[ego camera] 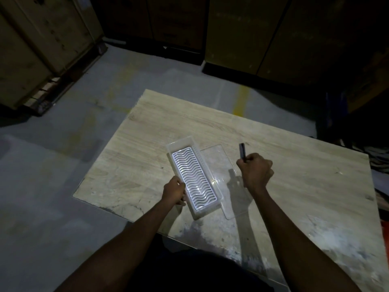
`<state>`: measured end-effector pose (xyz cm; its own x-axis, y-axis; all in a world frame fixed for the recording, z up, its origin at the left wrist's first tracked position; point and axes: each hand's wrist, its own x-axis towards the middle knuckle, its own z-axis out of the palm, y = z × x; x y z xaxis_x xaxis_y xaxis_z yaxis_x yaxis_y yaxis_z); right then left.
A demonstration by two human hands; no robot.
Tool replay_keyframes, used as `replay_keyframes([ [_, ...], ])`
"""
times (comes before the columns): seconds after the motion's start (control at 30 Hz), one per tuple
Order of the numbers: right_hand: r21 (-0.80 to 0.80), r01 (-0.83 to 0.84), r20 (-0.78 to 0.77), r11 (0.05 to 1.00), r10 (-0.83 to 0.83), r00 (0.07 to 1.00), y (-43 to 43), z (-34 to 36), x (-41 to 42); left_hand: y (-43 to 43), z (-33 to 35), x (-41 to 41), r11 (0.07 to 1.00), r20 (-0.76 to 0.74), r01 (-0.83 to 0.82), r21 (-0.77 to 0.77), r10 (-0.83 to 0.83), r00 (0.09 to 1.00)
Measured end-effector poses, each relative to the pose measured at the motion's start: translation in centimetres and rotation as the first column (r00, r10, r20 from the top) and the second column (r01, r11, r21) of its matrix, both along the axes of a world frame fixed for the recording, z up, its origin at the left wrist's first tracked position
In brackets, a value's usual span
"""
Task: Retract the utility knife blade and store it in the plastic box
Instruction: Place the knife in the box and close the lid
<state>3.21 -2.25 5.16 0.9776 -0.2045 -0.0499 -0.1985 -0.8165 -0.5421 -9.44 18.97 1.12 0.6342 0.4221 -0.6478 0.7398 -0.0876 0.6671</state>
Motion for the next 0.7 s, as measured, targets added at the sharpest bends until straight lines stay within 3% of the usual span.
replay_keyframes([
  [0.27,0.038,-0.289,-0.155,0.957,0.291,0.944,7.8,1.5,-3.5,-0.3,0.5,-0.2,0.996,-0.033,0.079,0.033,-0.078,0.996],
  [0.53,-0.127,-0.449,-0.317,0.884,0.393,0.863,10.3,-3.0,-6.0,0.4,0.4,0.0,0.986,-0.062,0.145,0.076,-0.141,0.988],
  [0.7,-0.314,-0.529,-0.268,0.788,0.461,0.846,10.7,-5.3,-6.7,0.2,0.1,0.0,0.984,-0.053,0.156,0.082,-0.152,0.987],
])
